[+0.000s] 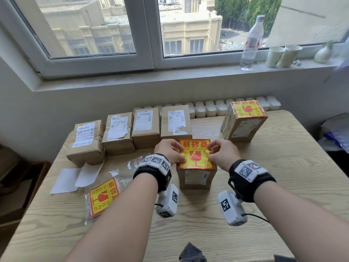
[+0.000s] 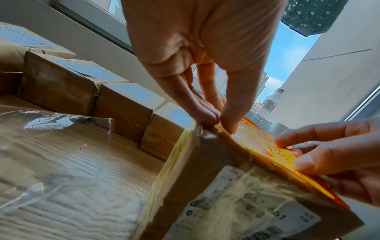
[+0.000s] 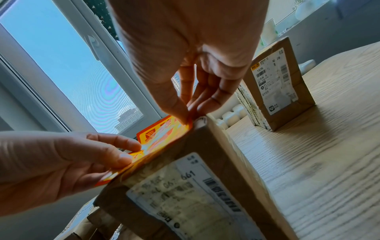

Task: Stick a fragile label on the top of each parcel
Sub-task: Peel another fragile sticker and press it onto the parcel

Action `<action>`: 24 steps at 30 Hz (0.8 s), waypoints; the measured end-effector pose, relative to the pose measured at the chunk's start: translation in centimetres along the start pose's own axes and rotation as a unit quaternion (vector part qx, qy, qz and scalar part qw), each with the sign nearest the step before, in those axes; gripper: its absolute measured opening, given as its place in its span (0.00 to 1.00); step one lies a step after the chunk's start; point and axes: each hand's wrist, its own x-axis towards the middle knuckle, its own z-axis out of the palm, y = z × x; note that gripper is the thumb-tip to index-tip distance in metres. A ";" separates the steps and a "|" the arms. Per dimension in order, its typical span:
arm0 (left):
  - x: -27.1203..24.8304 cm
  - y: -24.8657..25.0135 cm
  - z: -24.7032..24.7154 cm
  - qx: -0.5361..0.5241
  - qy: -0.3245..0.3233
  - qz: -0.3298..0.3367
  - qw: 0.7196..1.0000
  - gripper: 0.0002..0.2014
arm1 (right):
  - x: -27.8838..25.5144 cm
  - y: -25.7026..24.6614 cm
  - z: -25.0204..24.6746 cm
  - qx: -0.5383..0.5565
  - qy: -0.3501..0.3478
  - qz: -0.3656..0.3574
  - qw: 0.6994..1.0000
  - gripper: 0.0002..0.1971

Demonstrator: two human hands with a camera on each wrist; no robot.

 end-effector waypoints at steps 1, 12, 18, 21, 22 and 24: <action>0.0 0.0 0.0 0.012 0.004 0.004 1.000 0.15 | 0.0 0.0 0.0 -0.002 -0.001 -0.001 1.000 0.14; -0.5 0.8 0.5 0.119 0.019 0.025 0.992 0.20 | -0.6 -0.5 -0.1 -0.048 -0.015 -0.019 0.999 0.19; -0.6 0.3 0.5 0.141 0.002 0.007 0.990 0.26 | -0.9 -0.8 0.2 -0.109 -0.028 -0.041 0.993 0.24; -0.6 0.4 0.2 0.137 -0.017 0.005 0.990 0.25 | -0.8 -0.6 -0.2 -0.112 -0.034 -0.027 0.993 0.25; -0.5 0.4 0.0 0.127 -0.027 0.004 0.992 0.25 | -0.7 -0.4 -0.5 -0.100 -0.041 -0.010 0.994 0.24; -0.6 0.3 -0.4 0.103 -0.049 -0.001 0.993 0.26 | -0.4 0.2 -1.1 -0.083 -0.056 0.009 0.995 0.23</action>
